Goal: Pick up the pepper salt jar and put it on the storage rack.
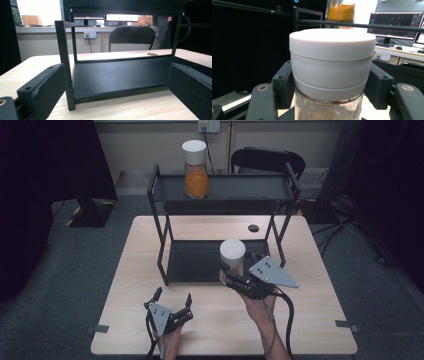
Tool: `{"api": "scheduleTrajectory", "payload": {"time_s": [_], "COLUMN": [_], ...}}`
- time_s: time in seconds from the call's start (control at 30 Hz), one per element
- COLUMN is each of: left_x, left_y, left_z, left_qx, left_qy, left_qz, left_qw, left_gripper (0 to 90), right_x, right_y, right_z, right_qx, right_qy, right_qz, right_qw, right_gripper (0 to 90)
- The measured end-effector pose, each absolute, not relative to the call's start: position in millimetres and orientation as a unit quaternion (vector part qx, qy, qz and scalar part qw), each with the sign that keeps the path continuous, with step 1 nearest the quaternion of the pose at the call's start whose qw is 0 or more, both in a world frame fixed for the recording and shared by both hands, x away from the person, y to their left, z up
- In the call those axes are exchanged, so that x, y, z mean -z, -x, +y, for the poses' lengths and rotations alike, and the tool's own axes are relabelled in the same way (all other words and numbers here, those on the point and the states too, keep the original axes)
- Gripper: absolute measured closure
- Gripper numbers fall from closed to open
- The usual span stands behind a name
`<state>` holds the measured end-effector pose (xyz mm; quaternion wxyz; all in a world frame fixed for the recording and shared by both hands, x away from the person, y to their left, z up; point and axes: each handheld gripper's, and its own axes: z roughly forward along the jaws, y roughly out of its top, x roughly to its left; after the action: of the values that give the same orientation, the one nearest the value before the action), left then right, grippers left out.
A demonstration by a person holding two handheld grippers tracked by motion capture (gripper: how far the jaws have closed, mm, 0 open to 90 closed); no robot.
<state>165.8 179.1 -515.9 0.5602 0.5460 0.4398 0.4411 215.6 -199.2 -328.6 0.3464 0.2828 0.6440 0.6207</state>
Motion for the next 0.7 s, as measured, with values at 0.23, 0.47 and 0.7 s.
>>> {"api": "scheduleTrajectory", "payload": {"time_s": [0.23, 0.47, 0.7], "left_x": [516, 516, 516], "left_y": [-166, -166, -166], "left_z": [179, 179, 179], "left_qx": [-0.441, -0.441, -0.441], "left_qy": [-0.545, -0.546, -0.546], "left_qz": [0.441, 0.44, 0.44], "left_qw": [0.56, 0.56, 0.56], "left_gripper": [1.5, 1.5, 1.5], "right_x": [317, 303, 286], "right_y": [-225, -236, -243], "right_z": [-200, -200, -195], "right_qx": [-0.628, -0.632, -0.628], "right_qy": [-0.285, -0.29, -0.29], "right_qz": [0.633, 0.626, 0.624], "right_qw": [0.352, 0.355, 0.364], "right_gripper": [34.4, 34.3, 34.3]}}
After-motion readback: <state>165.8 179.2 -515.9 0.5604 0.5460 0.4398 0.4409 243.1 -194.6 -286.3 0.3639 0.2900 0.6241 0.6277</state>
